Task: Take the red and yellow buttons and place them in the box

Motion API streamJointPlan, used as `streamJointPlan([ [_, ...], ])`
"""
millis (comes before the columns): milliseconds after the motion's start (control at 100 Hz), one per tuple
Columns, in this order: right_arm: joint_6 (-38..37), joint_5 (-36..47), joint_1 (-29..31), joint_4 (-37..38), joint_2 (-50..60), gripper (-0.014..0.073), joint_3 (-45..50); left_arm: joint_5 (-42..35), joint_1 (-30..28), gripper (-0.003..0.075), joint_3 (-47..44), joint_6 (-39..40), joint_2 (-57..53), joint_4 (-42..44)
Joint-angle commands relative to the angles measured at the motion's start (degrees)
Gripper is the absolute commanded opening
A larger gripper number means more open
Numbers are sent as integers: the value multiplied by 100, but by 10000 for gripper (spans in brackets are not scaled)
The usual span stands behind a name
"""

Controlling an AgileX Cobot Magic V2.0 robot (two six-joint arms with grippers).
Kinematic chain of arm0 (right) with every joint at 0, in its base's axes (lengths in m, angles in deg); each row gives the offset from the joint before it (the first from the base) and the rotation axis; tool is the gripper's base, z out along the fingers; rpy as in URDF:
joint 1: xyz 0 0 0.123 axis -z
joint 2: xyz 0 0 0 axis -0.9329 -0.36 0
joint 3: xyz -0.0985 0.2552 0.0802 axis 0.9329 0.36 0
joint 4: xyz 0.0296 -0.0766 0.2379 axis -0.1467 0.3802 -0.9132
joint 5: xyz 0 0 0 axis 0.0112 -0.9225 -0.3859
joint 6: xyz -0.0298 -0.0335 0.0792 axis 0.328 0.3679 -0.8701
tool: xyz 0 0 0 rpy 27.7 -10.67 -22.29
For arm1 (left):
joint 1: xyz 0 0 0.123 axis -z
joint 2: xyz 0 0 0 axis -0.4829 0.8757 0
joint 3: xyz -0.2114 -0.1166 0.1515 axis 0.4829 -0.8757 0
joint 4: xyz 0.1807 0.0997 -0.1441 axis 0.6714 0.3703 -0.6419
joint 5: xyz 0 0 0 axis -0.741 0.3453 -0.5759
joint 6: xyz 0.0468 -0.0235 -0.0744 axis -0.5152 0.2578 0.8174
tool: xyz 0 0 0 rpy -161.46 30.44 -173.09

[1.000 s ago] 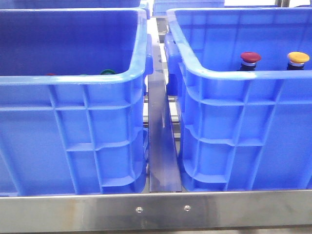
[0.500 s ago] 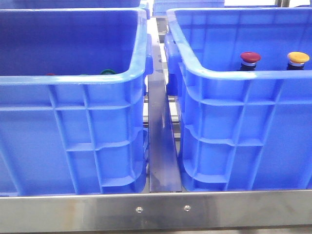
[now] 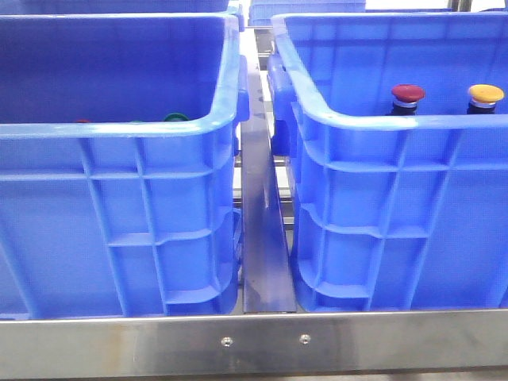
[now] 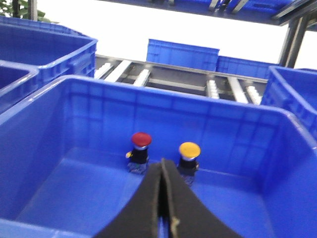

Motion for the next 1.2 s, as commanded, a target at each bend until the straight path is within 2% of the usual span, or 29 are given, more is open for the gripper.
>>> streamJointPlan([
  [0, 24, 761, 24, -27, -57, -68, -133, -344, 48, -20, -111, 56, -172, -75],
  [200, -1, 1680, 24, 562, -57, -68, 33, -344, 48, -20, -111, 56, -172, -75],
  [270, -404, 1794, 24, 938, -57, -68, 133, -344, 48, -20, -111, 56, -172, -75],
  [340, -1393, 1806, 24, 1583, -57, -68, 258, -344, 48, -20, -111, 56, -172, -75],
  [440, -3010, 1843, 24, 3120, -57, -68, 435, -344, 48, -20, -111, 56, -172, -75],
  [520, -4331, 1896, 24, 4061, -52, -68, 655, -344, 48, -20, -111, 56, -172, -75],
  [620, -5248, 1923, 24, 4575, 110, -68, 1095, -344, 48, -20, -111, 56, -172, -75],
  [670, -5340, 2053, 24, 4623, 347, -68, 1344, -344, 48, -20, -111, 56, -172, -75],
  [700, -5340, 1733, 24, 4633, 497, -68, 1339, -344, 48, -20, -111, 56, -172, -75],
  [1190, -5340, 1463, -12, 4633, 430, -68, 1330, -321, 48, -20, -111, 56, -172, -75],
])
